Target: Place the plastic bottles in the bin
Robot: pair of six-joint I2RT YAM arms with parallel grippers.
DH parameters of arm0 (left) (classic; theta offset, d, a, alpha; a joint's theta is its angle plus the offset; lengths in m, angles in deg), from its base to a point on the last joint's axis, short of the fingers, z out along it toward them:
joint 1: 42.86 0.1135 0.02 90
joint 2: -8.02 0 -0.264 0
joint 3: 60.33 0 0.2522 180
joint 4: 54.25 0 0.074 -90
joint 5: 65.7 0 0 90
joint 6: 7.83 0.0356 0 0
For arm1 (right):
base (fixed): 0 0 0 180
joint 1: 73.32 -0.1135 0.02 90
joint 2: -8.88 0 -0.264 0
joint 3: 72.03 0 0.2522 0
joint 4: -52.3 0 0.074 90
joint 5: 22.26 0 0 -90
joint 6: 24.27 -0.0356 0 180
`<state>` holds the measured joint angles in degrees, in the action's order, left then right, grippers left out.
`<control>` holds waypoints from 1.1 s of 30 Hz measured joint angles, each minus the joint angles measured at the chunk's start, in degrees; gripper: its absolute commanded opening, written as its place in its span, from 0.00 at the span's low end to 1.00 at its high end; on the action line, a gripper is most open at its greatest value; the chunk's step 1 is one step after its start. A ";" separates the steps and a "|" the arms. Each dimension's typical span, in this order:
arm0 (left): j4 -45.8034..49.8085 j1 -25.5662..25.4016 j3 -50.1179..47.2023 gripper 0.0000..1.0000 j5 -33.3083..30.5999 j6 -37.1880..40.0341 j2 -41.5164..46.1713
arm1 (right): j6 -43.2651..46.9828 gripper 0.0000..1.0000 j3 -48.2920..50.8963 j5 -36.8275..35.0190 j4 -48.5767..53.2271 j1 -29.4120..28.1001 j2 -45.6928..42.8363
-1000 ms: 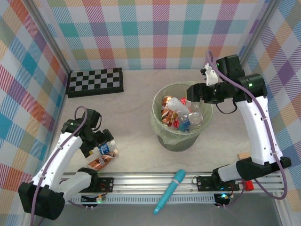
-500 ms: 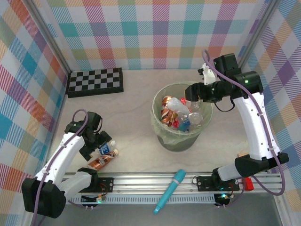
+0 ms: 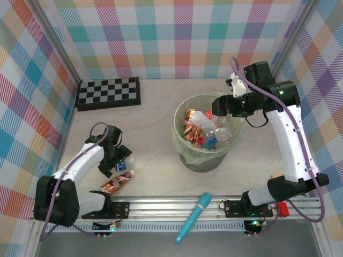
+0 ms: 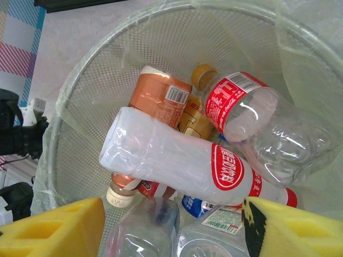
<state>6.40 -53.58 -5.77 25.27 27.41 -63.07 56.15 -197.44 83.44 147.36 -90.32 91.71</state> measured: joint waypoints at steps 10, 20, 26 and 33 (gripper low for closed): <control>-11.21 -0.02 6.54 0.97 1.40 1.79 -14.14 | -0.02 0.68 0.02 -0.22 0.68 0.11 -0.07; -14.27 -3.45 5.51 0.92 3.08 -0.31 -12.37 | -0.24 0.69 0.13 -0.68 0.90 0.15 -0.68; -14.05 -6.88 4.63 0.85 3.58 -1.49 -11.26 | -0.55 0.69 0.44 -0.61 0.76 0.15 -0.70; -14.10 -7.80 4.46 0.65 4.02 -2.54 -11.23 | -1.60 0.70 2.23 -0.31 -0.07 0.15 -1.05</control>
<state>-7.69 -61.38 -1.31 29.29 24.87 -74.31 54.55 -195.21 83.14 147.29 -90.17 90.66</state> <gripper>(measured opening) 0.683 0.694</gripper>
